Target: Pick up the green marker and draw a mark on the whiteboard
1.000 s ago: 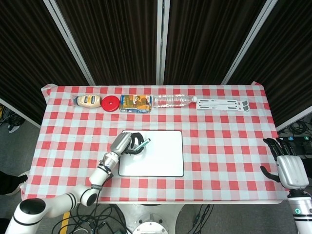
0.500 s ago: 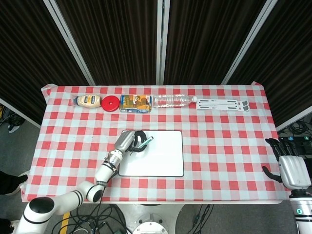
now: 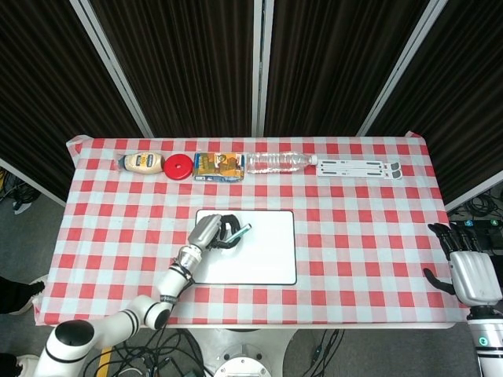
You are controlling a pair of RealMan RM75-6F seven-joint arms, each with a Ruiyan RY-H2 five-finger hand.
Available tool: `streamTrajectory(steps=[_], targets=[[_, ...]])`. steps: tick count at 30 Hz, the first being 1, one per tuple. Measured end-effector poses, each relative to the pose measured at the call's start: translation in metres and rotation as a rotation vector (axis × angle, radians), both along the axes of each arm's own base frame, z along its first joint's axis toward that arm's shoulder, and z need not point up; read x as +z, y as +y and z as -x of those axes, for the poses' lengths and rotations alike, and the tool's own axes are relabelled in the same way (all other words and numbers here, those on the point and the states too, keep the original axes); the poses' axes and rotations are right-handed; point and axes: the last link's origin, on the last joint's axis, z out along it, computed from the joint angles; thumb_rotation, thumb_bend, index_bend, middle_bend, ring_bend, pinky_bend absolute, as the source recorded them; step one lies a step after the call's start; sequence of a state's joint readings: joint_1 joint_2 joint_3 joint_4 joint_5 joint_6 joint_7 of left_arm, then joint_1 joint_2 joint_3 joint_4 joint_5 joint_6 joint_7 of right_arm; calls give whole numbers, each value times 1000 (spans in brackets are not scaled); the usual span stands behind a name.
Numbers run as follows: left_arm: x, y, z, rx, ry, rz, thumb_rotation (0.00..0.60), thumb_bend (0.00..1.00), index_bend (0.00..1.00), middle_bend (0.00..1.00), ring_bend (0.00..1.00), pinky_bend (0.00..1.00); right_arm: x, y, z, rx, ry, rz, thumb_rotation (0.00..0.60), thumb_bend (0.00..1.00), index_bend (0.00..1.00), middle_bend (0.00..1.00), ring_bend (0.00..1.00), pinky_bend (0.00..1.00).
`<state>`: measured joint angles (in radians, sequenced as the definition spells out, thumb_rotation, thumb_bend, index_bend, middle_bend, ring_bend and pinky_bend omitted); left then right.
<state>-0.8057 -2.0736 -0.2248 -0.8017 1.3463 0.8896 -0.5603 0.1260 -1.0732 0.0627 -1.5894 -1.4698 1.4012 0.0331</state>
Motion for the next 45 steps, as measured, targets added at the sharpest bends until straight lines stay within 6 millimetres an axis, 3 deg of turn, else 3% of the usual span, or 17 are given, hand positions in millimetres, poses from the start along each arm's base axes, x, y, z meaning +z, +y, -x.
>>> streamTrajectory(steps=[8,11,15,19,24,34,36,40,42,45], targets=[[-9,-6,-26,-14,-64,7,600,409,615,627,690,787,5,3,2,-6,-2,15,600,147,117,126,57,100],[-1,-3,-33,-29,-95,-12,600,409,615,627,690,787,6,3,1,1,-6,16,600,146,117,126,57,99],[26,8,-32,-56,-98,-54,600,408,614,625,690,783,5,1,0,12,-12,11,600,146,117,126,57,100],[58,22,-12,-66,-12,-105,600,409,608,620,690,767,4,0,0,24,-19,9,600,146,117,126,57,100],[81,30,21,-84,228,-169,600,409,608,611,683,733,2,0,0,32,-26,4,600,146,117,126,57,100],[115,25,81,-111,748,-216,600,409,598,555,626,686,-2,0,0,40,-36,-4,600,146,117,126,57,100],[118,23,90,-108,820,-206,600,409,530,500,597,663,-2,1,0,38,-37,-2,600,146,117,126,57,100],[117,18,100,-92,886,-159,600,400,233,291,453,601,-2,3,0,34,-37,2,600,147,117,126,57,100],[117,15,100,-79,888,-140,600,391,163,220,371,588,-1,3,0,34,-36,3,600,147,117,126,57,100],[119,11,96,-67,875,-144,600,389,145,155,279,565,0,4,0,34,-33,8,600,148,117,126,57,100]])
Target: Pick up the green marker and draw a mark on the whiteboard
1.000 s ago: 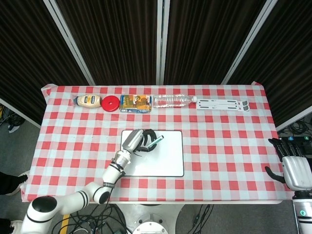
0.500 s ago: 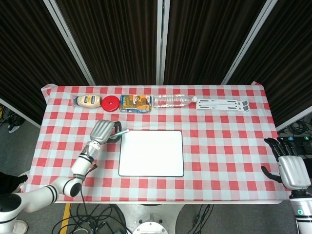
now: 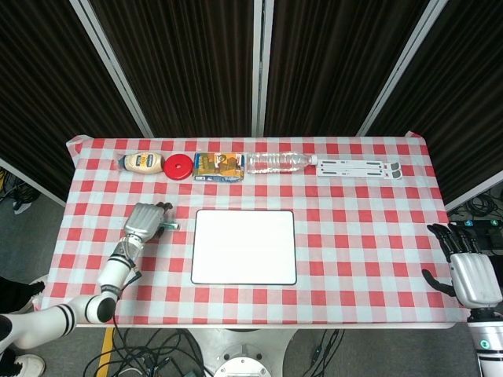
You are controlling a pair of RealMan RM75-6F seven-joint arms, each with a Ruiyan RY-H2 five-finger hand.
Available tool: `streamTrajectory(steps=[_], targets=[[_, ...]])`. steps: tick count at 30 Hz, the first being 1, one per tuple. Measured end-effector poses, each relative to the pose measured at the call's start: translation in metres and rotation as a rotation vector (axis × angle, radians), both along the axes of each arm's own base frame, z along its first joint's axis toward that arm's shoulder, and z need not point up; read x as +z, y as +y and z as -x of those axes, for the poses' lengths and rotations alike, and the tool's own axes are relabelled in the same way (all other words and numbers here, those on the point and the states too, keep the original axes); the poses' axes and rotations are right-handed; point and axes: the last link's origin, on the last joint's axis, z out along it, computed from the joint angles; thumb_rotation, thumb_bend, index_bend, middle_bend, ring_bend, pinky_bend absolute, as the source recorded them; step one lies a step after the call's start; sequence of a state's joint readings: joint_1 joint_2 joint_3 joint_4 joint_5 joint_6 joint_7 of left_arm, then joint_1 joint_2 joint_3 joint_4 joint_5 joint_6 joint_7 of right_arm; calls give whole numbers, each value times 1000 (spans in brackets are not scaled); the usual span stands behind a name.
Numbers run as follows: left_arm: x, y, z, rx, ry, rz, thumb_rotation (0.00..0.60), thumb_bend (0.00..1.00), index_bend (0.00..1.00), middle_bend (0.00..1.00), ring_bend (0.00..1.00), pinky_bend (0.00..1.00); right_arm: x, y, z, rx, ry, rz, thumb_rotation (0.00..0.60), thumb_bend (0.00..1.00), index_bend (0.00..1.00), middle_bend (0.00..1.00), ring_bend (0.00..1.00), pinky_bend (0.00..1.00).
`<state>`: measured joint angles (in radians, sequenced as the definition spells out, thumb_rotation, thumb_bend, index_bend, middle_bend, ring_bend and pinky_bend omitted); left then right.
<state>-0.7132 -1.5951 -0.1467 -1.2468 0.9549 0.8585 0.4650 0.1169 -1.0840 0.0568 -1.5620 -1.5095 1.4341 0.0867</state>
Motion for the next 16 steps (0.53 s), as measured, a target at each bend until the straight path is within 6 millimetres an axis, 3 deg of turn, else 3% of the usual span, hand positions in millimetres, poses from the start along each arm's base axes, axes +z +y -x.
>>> streamTrajectory(steps=[3,7,10,13,16], targets=[[8,-3,-4,0,-22,-27,600,389,144,119,235,536,2,1,0,-1,0,8,600,149,117,126,57,101],[34,-12,-4,-10,-61,-108,600,361,144,117,203,449,5,4,4,-17,0,18,600,155,117,122,57,101],[63,-22,1,-8,-108,-181,600,213,144,117,196,399,6,5,5,-24,-4,27,600,169,117,117,56,101],[90,-35,15,12,-165,-270,600,104,144,118,189,296,6,5,7,-26,-14,29,600,185,117,115,56,101],[120,-54,38,36,-181,-356,600,83,146,125,164,265,6,5,7,-24,-21,29,600,190,117,115,56,101]])
